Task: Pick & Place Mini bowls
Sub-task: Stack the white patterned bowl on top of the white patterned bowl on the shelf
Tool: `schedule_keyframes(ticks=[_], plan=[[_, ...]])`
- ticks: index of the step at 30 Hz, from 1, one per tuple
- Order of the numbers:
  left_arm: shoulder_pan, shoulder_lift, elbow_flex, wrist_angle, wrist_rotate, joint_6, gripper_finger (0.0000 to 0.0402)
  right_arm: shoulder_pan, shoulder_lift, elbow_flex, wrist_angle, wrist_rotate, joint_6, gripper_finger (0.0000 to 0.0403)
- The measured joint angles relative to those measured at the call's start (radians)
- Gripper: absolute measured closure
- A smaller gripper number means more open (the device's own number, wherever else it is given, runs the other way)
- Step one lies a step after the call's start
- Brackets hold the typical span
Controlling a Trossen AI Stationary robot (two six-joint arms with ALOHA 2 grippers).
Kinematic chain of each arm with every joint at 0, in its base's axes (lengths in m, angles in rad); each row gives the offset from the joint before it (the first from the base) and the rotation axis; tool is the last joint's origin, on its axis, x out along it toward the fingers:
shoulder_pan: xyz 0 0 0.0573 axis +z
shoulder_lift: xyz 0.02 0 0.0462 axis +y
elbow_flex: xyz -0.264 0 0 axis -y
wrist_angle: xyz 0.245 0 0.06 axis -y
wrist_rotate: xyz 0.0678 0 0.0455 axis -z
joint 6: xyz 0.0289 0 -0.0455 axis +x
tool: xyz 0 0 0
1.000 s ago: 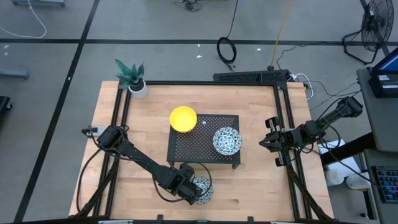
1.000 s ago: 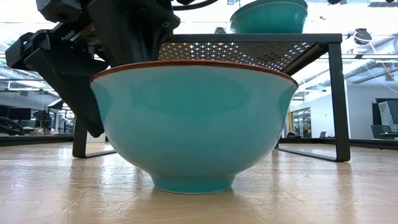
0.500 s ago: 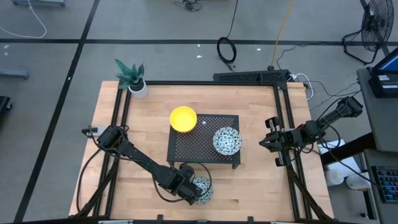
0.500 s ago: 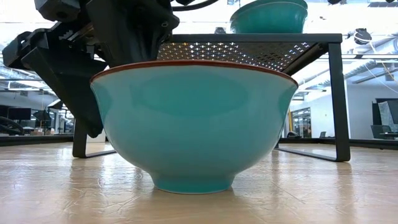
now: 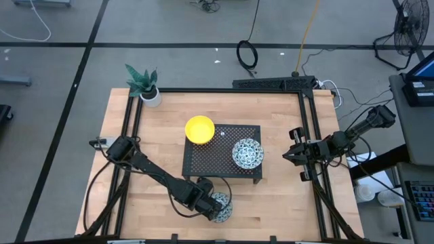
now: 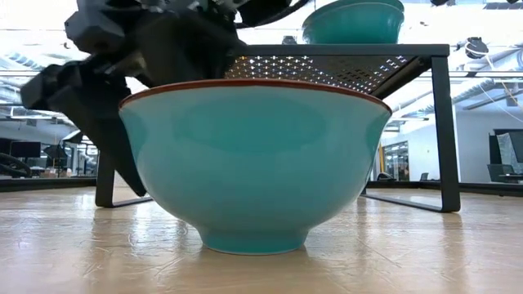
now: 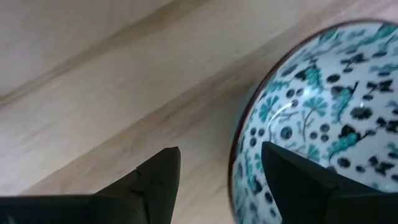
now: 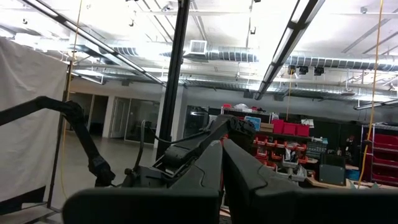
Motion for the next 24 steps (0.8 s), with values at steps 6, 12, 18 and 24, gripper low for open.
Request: schedule_keyframes(ticks=[6, 12, 18, 24], plan=[[-0.002, 0.000, 0.000, -0.001, -0.001, 0.020, 0.0174, 0.000, 0.000, 0.000, 0.000, 0.000, 0.000, 0.0403], [-0.005, 0.000, 0.000, 0.019, -0.004, 0.065, 0.0174, 0.000, 0.000, 0.000, 0.000, 0.000, 0.000, 0.0403], [-0.004, 0.000, 0.000, 0.035, -0.023, 0.062, 0.0174, 0.000, 0.000, 0.000, 0.000, 0.000, 0.000, 0.0403], [-0.006, 0.000, 0.000, 0.035, -0.001, 0.053, 0.0174, 0.000, 0.000, 0.000, 0.000, 0.000, 0.005, 0.0403]])
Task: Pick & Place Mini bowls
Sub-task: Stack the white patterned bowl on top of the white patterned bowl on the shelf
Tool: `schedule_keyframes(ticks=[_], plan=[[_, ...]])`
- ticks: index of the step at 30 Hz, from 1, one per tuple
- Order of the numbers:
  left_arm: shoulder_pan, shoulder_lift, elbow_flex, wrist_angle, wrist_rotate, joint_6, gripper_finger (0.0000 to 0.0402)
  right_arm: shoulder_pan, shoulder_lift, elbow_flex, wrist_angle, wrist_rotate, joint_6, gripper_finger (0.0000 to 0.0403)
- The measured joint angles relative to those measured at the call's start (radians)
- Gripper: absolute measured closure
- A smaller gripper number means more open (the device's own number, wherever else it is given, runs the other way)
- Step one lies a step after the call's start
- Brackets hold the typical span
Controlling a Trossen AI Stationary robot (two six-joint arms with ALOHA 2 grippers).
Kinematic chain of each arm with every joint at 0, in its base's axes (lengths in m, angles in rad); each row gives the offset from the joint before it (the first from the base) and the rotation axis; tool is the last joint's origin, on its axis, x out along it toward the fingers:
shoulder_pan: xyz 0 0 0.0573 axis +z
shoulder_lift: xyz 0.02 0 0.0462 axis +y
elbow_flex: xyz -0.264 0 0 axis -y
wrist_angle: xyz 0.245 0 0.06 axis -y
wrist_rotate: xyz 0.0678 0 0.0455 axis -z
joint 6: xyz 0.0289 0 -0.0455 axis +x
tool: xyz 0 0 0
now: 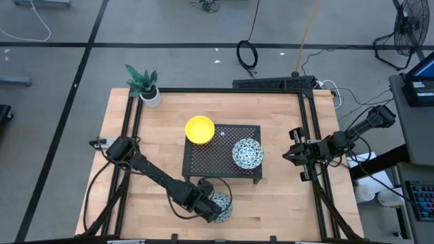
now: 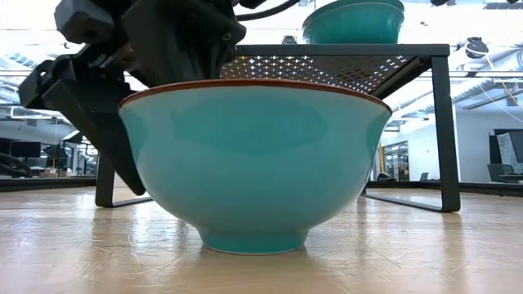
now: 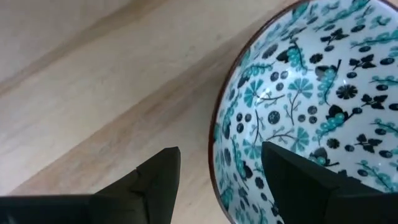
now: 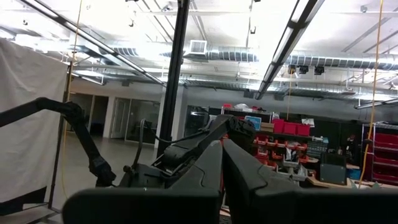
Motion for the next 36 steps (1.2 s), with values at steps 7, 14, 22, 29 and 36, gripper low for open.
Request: schedule_keyframes(ticks=[7, 14, 22, 29, 36], plan=[[0.002, 0.000, 0.000, -0.018, 0.007, -0.004, 0.0174, 0.000, 0.000, 0.000, 0.000, 0.000, 0.002, 0.0403], [0.001, 0.000, 0.000, -0.023, 0.008, -0.005, 0.0174, 0.000, 0.000, 0.000, 0.000, 0.000, 0.001, 0.0403], [0.001, 0.000, 0.000, -0.022, 0.009, -0.035, 0.0174, 0.000, 0.000, 0.000, 0.000, 0.000, 0.001, 0.0403], [0.001, 0.000, 0.000, -0.022, 0.010, -0.051, 0.0182, 0.000, 0.000, 0.000, 0.000, 0.000, 0.002, 0.0403], [0.004, 0.000, 0.000, -0.022, 0.010, -0.051, 0.0265, 0.000, 0.000, 0.000, 0.000, 0.000, 0.002, 0.0403]])
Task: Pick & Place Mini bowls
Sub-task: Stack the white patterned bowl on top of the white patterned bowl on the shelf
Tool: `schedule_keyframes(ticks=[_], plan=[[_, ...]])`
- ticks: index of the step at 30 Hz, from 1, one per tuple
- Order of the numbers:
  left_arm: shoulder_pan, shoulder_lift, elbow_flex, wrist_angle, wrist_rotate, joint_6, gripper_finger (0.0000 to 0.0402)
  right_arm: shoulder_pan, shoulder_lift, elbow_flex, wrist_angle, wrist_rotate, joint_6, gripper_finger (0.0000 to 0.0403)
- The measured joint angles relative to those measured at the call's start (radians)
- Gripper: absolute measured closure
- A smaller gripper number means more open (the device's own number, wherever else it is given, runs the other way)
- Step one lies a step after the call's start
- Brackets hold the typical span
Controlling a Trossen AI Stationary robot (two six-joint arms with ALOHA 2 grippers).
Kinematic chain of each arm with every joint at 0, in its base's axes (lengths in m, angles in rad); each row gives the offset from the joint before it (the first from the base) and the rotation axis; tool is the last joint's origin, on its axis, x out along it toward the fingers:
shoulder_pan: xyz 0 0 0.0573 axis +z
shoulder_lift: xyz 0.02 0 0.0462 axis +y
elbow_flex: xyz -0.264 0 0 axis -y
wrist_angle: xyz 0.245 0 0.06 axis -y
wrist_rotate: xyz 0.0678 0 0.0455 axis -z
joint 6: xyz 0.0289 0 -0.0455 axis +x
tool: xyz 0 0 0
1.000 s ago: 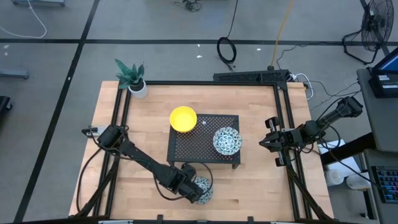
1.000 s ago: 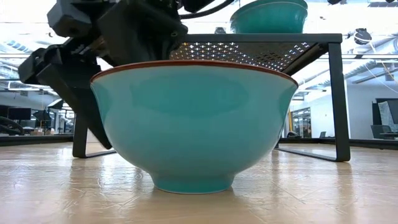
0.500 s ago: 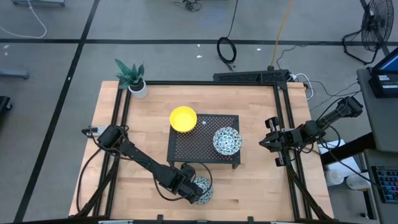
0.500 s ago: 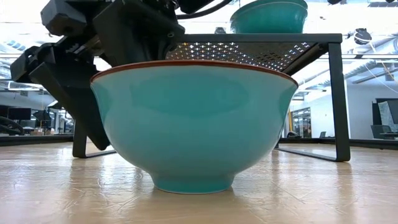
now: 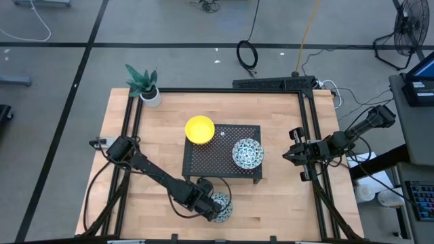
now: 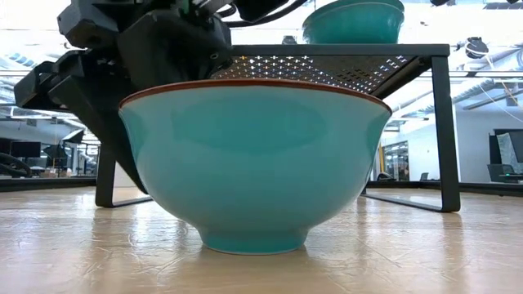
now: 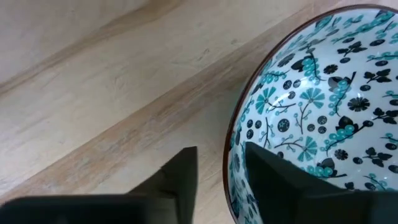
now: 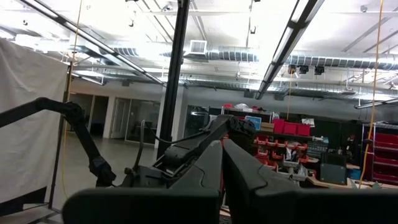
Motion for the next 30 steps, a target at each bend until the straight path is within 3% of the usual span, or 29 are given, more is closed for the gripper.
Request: schedule_keyframes(ticks=[12, 22, 30], plan=[[0.001, 0.000, 0.002, 0.005, -0.001, 0.002, 0.0387, 0.000, 0.000, 0.000, 0.000, 0.000, 0.000, 0.0403], [0.001, 0.000, 0.001, -0.002, 0.008, 0.001, 0.0354, 0.000, 0.000, 0.000, 0.000, 0.000, 0.000, 0.0403], [0.001, 0.000, 0.001, 0.004, 0.009, 0.004, 0.0390, 0.000, 0.000, 0.000, -0.001, 0.000, 0.000, 0.0403]])
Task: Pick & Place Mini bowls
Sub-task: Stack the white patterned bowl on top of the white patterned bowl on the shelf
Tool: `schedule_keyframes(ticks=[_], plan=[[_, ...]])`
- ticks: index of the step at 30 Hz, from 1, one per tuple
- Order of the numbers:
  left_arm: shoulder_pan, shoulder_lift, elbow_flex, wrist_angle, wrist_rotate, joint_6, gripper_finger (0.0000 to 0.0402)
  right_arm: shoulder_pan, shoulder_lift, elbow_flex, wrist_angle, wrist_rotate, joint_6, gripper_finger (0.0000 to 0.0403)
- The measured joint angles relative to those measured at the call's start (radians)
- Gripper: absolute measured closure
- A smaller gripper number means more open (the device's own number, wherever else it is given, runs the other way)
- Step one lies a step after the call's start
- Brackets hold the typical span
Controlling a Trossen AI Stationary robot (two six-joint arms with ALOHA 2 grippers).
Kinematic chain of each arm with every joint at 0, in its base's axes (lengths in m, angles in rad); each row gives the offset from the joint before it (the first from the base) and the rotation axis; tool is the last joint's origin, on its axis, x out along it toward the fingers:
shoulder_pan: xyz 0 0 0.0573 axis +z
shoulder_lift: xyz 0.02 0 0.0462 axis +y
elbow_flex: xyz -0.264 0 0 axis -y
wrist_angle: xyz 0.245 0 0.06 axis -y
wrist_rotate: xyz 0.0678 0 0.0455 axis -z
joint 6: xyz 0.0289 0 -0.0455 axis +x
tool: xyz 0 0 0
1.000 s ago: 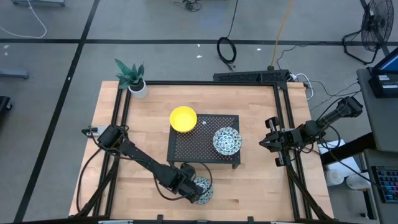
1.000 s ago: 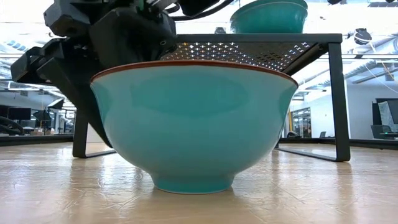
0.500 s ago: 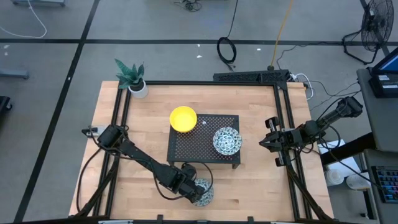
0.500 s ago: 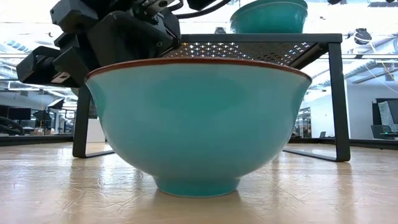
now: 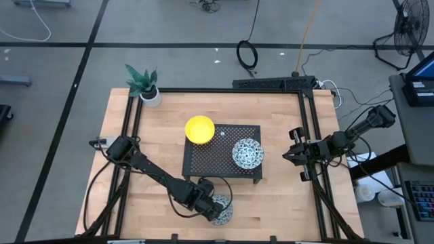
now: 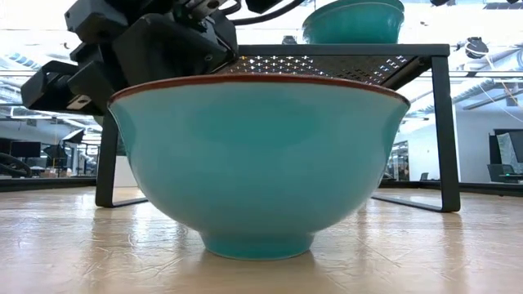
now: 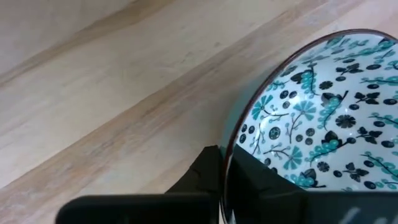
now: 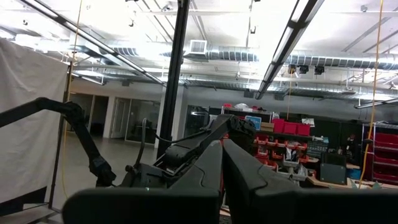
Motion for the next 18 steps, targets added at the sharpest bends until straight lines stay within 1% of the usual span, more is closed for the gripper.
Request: schedule_keyframes(ticks=[3, 7, 9, 11, 15, 18], plan=[[0.000, 0.000, 0.000, 0.000, 0.001, 0.001, 0.0386, 0.000, 0.000, 0.000, 0.000, 0.000, 0.000, 0.0403], [0.000, 0.000, -0.001, -0.006, 0.004, 0.004, 0.0360, 0.000, 0.000, 0.000, 0.000, 0.000, 0.000, 0.0403], [0.000, 0.000, -0.001, -0.006, 0.004, 0.004, 0.0356, 0.000, 0.000, 0.000, 0.000, 0.000, 0.000, 0.0403], [0.000, 0.000, -0.001, -0.006, 0.003, 0.004, 0.0360, 0.000, 0.000, 0.000, 0.000, 0.000, 0.000, 0.0403], [0.000, 0.000, -0.001, -0.001, 0.001, 0.004, 0.0387, 0.000, 0.000, 0.000, -0.001, 0.000, 0.000, 0.0403], [0.000, 0.000, -0.001, -0.001, 0.000, 0.022, 0.0389, 0.000, 0.000, 0.000, -0.003, 0.000, 0.000, 0.0403]])
